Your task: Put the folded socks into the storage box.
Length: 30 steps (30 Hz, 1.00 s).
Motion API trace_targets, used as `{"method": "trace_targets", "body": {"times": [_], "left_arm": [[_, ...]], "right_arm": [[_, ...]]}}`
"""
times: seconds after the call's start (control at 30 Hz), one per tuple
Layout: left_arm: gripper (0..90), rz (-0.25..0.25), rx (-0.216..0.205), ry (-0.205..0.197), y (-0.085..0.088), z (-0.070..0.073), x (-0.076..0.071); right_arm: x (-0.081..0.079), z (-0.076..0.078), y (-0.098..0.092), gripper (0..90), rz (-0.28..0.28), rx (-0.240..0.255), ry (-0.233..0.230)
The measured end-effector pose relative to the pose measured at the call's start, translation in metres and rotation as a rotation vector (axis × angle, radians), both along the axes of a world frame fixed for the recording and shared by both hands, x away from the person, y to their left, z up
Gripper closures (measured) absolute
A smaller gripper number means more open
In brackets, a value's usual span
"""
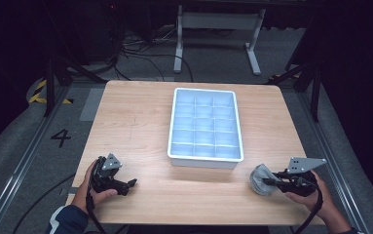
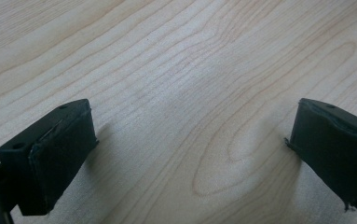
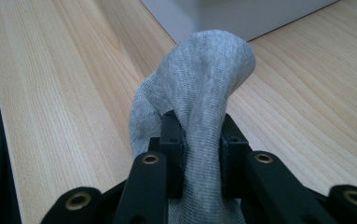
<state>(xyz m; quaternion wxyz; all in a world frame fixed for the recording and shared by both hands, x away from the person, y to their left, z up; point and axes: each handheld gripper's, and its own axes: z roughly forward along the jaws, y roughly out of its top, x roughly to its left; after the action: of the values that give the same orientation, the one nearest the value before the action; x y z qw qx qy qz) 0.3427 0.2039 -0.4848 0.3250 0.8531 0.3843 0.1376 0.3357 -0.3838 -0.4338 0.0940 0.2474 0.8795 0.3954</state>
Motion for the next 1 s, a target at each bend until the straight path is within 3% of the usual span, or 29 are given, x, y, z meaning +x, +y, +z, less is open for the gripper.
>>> {"method": "trace_targets", "body": {"times": [0.6, 1.0], "left_arm": [[0.4, 0.0, 0.0, 0.0, 0.0, 0.0, 0.0], [0.4, 0.0, 0.001, 0.0, 0.0, 0.0, 0.0]], "right_arm": [[0.001, 0.02, -0.004, 76.5, -0.027, 0.025, -0.064], [0.003, 0.035, -0.002, 76.5, -0.034, 0.011, -0.112]]}}
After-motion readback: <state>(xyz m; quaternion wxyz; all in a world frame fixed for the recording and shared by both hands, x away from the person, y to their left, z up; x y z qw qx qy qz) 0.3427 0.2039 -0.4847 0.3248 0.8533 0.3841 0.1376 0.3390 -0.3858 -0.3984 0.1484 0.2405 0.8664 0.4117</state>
